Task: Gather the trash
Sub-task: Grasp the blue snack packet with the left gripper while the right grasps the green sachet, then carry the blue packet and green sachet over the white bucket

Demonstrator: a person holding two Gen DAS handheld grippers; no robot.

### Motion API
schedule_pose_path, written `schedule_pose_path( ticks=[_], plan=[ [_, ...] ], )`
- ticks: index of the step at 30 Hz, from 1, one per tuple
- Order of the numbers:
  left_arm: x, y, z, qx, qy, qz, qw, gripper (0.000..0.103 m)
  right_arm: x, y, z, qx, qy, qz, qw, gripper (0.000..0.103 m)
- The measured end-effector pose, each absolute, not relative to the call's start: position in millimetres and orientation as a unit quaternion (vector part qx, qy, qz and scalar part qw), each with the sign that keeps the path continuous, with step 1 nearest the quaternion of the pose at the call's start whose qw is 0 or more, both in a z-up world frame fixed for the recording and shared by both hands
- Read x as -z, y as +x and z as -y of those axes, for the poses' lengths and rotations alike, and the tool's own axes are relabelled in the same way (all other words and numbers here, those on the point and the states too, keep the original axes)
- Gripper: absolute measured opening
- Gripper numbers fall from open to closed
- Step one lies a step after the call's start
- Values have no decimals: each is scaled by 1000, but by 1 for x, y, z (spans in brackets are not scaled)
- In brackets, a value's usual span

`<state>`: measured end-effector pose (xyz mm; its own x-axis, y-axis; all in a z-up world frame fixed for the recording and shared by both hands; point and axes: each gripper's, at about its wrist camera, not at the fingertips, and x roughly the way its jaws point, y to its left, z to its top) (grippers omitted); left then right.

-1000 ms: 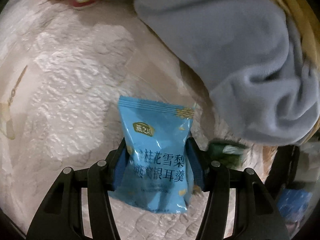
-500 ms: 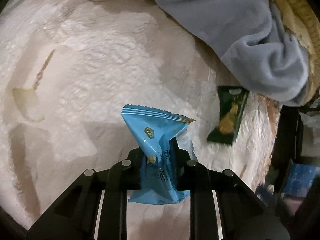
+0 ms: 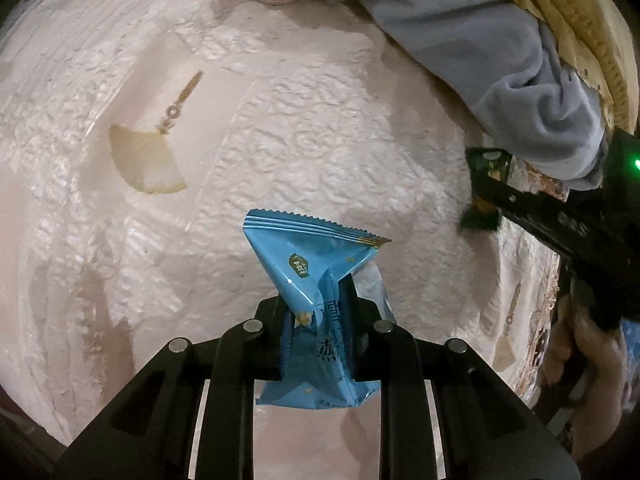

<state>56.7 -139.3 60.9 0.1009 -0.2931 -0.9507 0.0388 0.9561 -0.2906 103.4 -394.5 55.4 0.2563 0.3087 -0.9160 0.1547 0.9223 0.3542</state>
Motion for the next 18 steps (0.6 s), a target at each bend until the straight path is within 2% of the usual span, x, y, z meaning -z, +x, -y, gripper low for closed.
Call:
schedule_pose_path(
  ticks=[1, 5, 18],
  plan=[
    [-62, 56, 136, 113, -96, -660, 736, 18, -55, 103, 393, -45, 184, -610, 770, 26],
    [-64, 51, 128, 116, -94, -659, 738, 18, -60, 93, 389, -41, 170, -611, 772, 15],
    [-96, 26, 136, 164, -42, -645, 745, 17, -108, -10, 386, -47, 269, -586, 763, 13]
  ],
)
